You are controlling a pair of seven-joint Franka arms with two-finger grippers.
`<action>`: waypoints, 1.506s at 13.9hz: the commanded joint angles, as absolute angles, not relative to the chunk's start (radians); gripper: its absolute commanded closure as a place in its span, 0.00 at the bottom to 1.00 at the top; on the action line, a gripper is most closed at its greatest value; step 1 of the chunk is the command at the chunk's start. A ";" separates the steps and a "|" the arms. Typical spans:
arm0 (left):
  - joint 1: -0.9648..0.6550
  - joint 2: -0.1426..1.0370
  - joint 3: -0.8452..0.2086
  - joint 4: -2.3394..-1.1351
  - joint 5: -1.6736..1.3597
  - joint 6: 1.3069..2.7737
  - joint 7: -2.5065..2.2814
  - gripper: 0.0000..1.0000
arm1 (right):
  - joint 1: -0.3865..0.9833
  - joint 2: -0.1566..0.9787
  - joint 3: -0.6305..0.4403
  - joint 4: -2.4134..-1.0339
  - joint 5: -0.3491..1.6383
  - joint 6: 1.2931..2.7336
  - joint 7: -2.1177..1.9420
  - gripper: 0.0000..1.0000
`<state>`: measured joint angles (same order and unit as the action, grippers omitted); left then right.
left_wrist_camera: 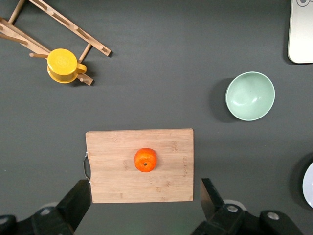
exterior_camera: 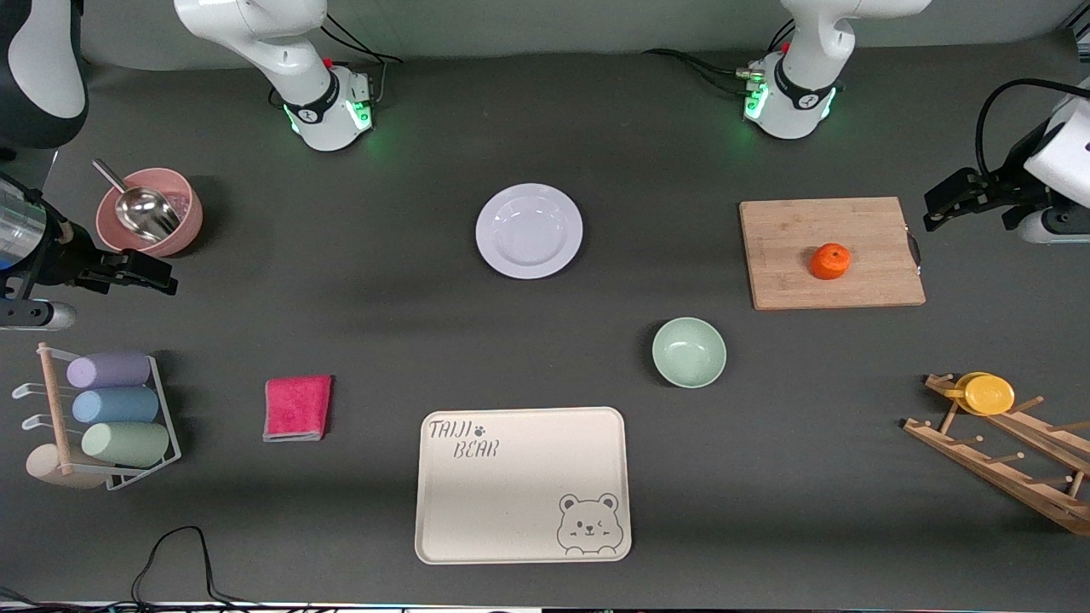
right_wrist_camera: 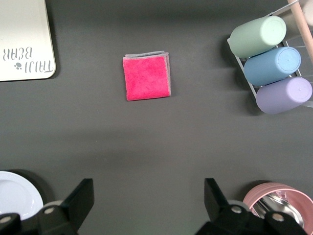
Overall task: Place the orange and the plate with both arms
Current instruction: 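Move the left gripper toward the orange on the cutting board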
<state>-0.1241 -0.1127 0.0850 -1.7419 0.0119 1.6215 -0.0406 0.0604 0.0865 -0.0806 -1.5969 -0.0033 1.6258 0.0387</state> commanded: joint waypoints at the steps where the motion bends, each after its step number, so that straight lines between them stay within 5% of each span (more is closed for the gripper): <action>1: -0.123 -0.106 0.084 -1.717 -0.003 1.591 -0.041 0.00 | 0.069 0.080 -0.083 -1.600 -0.012 1.615 0.040 0.00; 10: -0.127 -0.061 0.126 -1.738 -0.034 1.539 -0.031 0.00 | 0.067 0.078 -0.083 -1.597 -0.011 1.603 0.041 0.00; 17: -0.123 -0.089 0.130 -2.034 0.026 1.777 -0.031 0.00 | 0.069 0.060 -0.083 -1.601 -0.002 1.579 0.043 0.00; 21: -0.121 -0.138 0.133 -2.287 0.029 2.036 -0.032 0.00 | 0.112 -0.072 -0.081 -1.684 0.005 1.531 0.096 0.00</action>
<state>-0.1235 -0.0663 0.1319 -2.1352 0.0153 1.9229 -0.0394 0.0751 0.0317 -0.0790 -1.6014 -0.0001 1.5423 0.0474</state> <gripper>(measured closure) 0.000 0.000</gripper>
